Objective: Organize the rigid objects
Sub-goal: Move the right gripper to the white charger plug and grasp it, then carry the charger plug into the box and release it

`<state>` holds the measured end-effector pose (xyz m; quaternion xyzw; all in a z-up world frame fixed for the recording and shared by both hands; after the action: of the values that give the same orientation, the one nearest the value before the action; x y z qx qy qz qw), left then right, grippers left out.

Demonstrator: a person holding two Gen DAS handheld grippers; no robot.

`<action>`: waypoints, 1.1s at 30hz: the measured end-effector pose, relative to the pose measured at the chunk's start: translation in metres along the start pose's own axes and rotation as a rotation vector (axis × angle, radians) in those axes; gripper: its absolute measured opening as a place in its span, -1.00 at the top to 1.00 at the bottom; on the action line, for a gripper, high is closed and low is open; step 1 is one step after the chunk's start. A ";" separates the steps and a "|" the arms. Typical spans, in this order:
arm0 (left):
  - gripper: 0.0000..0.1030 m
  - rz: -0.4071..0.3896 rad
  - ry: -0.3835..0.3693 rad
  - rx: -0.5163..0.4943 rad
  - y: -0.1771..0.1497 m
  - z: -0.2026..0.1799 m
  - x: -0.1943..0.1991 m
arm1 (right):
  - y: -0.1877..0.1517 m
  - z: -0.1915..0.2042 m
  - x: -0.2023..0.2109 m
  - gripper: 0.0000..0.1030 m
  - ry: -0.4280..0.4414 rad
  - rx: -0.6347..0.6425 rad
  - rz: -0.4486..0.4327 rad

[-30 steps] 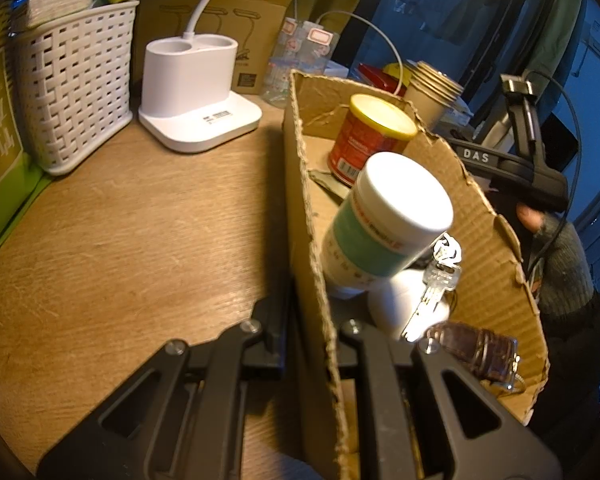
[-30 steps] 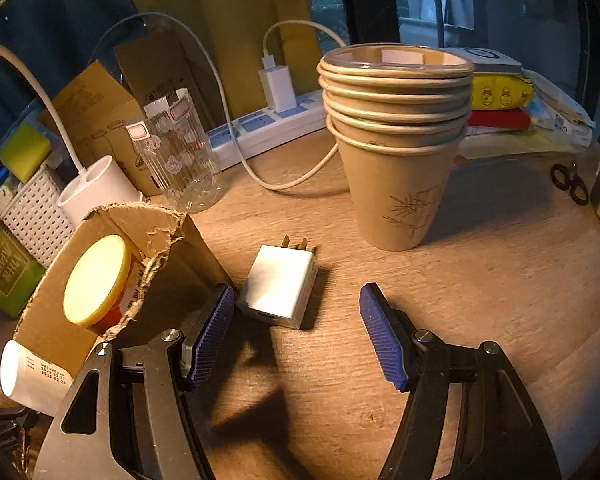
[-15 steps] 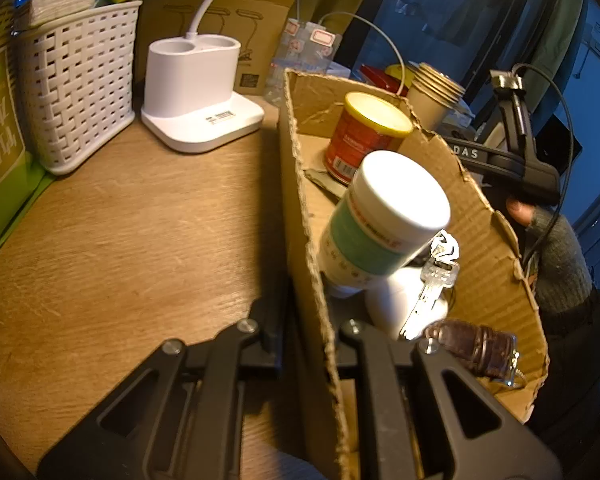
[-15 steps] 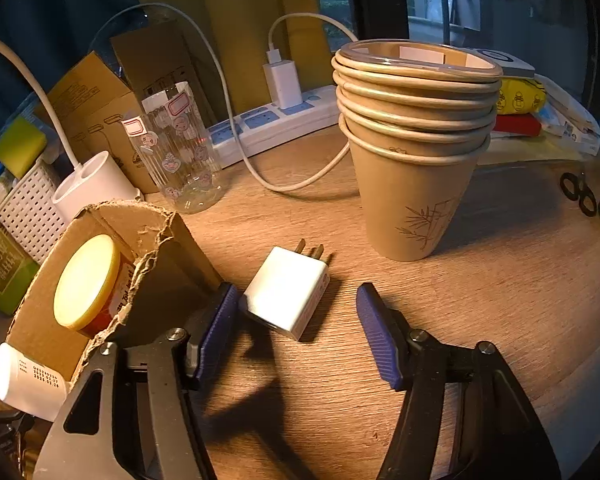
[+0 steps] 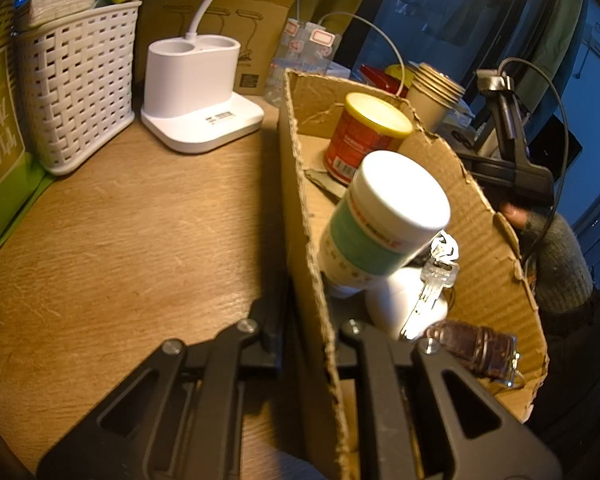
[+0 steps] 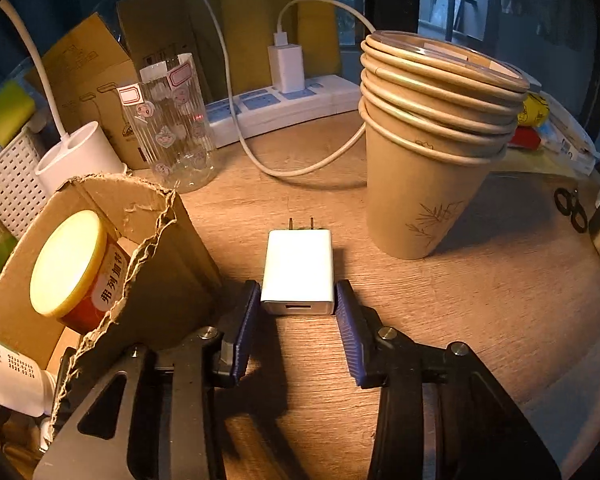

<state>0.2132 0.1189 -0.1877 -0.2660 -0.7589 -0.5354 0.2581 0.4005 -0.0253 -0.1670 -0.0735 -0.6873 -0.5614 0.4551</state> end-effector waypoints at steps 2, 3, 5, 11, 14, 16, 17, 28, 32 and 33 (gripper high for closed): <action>0.79 0.000 0.000 0.000 0.000 0.000 0.000 | 0.001 0.000 0.000 0.21 -0.001 0.002 -0.001; 0.79 0.000 0.000 0.000 0.000 0.000 0.000 | 0.000 0.000 0.000 0.24 -0.001 0.005 -0.003; 0.79 0.000 0.000 0.000 0.000 0.000 0.000 | -0.003 0.000 0.003 0.27 -0.007 0.017 -0.014; 0.79 0.000 0.000 0.000 0.000 0.000 0.000 | -0.005 0.008 0.015 0.28 -0.038 0.055 -0.055; 0.79 0.000 0.000 -0.001 0.000 0.000 0.000 | -0.007 0.010 0.025 0.29 -0.056 0.059 -0.076; 0.79 -0.001 0.001 -0.001 0.000 0.000 0.000 | -0.007 0.011 0.035 0.29 -0.062 0.058 -0.100; 0.79 0.000 0.000 -0.001 0.000 0.000 0.000 | -0.008 0.012 0.043 0.29 -0.067 0.057 -0.115; 0.79 -0.001 0.001 -0.001 0.000 0.000 0.000 | -0.010 0.033 0.115 0.29 -0.059 0.046 -0.242; 0.79 -0.001 0.001 -0.001 0.000 0.000 0.000 | -0.013 0.047 0.135 0.29 -0.048 0.057 -0.273; 0.79 -0.001 0.001 -0.001 0.000 0.000 0.000 | -0.014 0.051 0.140 0.29 -0.046 0.063 -0.280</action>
<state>0.2132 0.1191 -0.1876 -0.2657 -0.7587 -0.5359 0.2580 0.2837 -0.0454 -0.0750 0.0245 -0.7183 -0.5959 0.3582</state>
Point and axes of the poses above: each gripper's, at about its wrist camera, not at the fingertips, and x roughly against the way its jaws point, z to its left, y to its top, the point moved 6 cm from there along -x, roughly the way its jaws point, and after that the axes turned 6 degrees about -z, right-handed, at the moved point
